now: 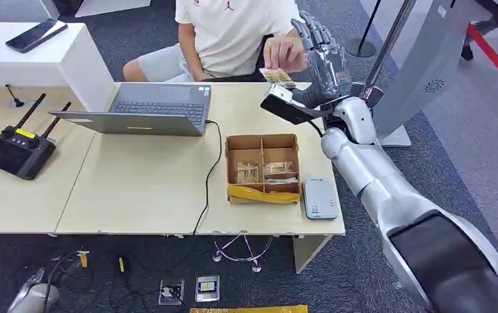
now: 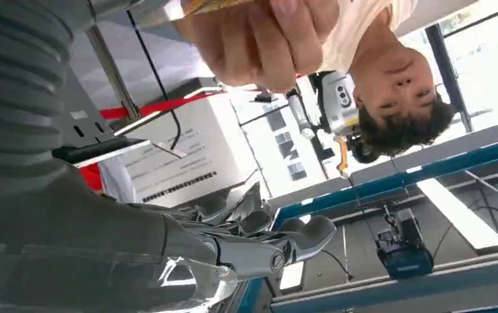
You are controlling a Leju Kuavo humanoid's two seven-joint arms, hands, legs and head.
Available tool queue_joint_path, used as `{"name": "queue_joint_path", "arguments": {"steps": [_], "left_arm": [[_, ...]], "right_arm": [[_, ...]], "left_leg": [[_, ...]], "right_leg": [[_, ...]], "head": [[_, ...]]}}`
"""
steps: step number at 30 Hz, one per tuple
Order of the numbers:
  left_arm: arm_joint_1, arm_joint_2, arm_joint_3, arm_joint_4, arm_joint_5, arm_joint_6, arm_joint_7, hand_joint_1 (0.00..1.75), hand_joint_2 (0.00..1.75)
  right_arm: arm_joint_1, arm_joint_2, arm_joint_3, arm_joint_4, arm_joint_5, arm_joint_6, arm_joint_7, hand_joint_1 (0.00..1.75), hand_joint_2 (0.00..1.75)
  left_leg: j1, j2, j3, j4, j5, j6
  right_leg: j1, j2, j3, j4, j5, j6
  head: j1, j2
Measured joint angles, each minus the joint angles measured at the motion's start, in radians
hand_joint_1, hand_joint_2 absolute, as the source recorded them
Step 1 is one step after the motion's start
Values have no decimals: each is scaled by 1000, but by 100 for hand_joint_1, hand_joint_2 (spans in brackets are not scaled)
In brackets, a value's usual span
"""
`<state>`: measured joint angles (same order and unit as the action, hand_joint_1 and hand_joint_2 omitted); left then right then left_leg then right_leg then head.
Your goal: Pass the card to the sensor for recognition and then transmit it.
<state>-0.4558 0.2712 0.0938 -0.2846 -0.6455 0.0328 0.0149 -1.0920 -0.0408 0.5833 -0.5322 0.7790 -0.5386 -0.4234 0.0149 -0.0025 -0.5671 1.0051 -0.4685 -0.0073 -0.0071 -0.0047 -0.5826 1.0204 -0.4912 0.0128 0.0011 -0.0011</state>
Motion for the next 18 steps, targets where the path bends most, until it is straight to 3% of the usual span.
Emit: {"name": "queue_joint_path", "arguments": {"steps": [3,4,5,6,18], "left_arm": [[-2,0,-5,-2,-24,-11,0,0,0],[-4,0,-7,-2,-31,-15,0,0,0],[-5,0,-8,-2,-39,-22,0,0,0],[-7,0,-9,-2,-47,-27,0,0,0],[-21,3,-34,-8,-124,-102,-25,0,0]], "right_arm": [[1,-3,14,0,2,6,18,0,175],[2,-3,16,0,3,9,26,19,175],[3,-5,17,0,5,12,29,157,175],[4,-7,18,0,5,18,36,175,175],[16,-49,42,-17,6,125,79,175,175]], "left_leg": [[0,1,0,0,0,0],[0,1,0,0,0,0],[0,1,0,0,0,0],[0,1,0,0,0,0],[0,2,0,0,0,-1]], "right_leg": [[0,2,-1,0,0,0],[0,2,-1,0,0,0],[0,2,-1,0,0,0],[0,2,-1,0,0,0],[0,4,-2,0,0,0]], "head": [[0,0],[0,0],[0,0],[0,0],[0,0]]}}
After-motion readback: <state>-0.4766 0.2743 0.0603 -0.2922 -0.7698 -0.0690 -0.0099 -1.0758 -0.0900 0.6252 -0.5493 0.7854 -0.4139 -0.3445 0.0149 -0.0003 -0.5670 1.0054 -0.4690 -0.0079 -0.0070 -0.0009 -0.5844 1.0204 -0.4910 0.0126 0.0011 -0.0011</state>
